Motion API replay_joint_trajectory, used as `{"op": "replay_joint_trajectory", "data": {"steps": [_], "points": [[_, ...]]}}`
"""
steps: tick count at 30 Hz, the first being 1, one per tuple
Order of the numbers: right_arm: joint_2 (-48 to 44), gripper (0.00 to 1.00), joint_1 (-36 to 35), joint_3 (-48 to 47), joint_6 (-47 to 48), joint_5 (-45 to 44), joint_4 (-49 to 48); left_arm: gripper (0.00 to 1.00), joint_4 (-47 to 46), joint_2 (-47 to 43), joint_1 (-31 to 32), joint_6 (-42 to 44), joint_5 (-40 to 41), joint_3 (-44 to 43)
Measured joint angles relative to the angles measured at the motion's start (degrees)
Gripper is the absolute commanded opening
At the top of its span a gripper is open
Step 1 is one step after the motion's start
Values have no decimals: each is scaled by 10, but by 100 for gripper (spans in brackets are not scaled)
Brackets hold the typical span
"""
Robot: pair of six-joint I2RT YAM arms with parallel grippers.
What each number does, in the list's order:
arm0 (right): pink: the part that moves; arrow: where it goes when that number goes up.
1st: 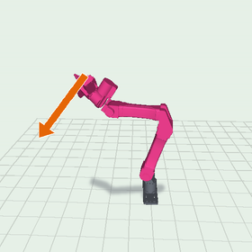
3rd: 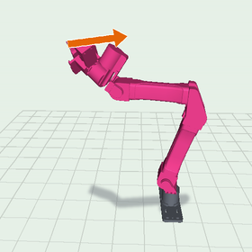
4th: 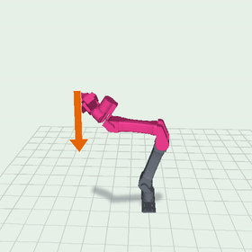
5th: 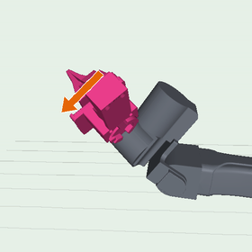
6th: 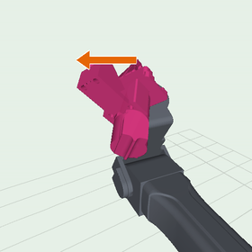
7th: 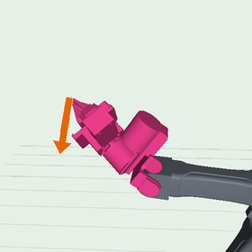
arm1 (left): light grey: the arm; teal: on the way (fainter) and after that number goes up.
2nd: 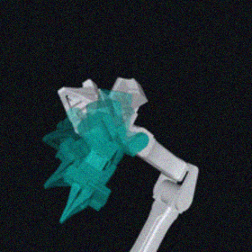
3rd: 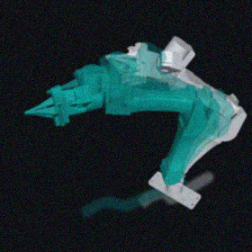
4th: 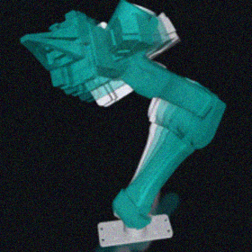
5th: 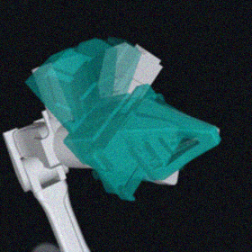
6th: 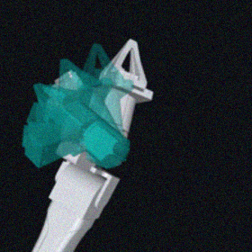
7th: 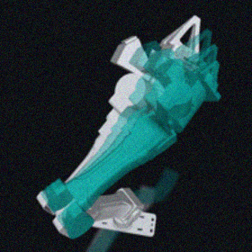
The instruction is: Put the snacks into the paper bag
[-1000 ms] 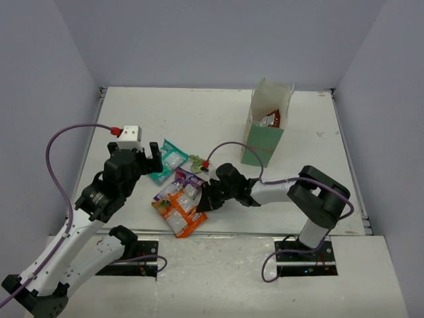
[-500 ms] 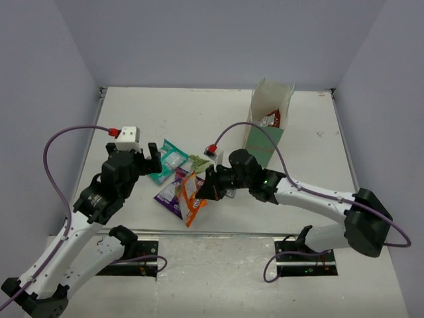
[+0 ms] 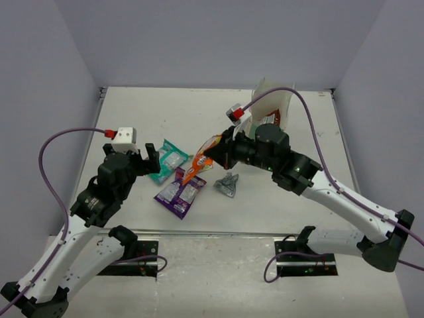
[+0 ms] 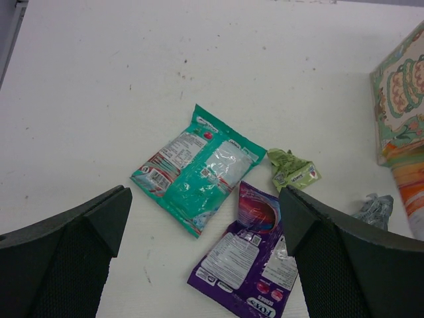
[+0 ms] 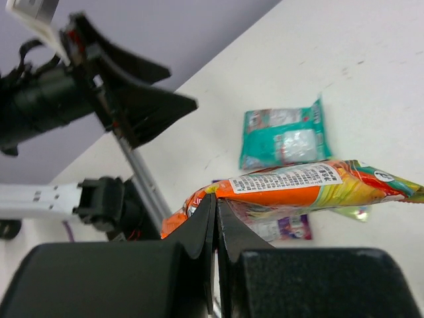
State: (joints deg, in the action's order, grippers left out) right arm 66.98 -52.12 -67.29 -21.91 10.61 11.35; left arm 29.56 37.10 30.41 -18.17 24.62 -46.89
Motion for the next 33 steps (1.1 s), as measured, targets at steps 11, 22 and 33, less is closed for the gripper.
{"op": "replay_joint_trajectory", "data": {"steps": [11, 22, 33], "points": [[-70, 0, 133, -78, 21, -114, 66, 100, -2, -4, 0, 0, -6, 8], [-62, 0, 210, -209, 36, -158, 142, 100, -2, -5, 0, 0, -9, 8], [45, 0, 359, -256, 20, 33, 197, 100, -2, 3, 0, 0, -10, 8]]}}
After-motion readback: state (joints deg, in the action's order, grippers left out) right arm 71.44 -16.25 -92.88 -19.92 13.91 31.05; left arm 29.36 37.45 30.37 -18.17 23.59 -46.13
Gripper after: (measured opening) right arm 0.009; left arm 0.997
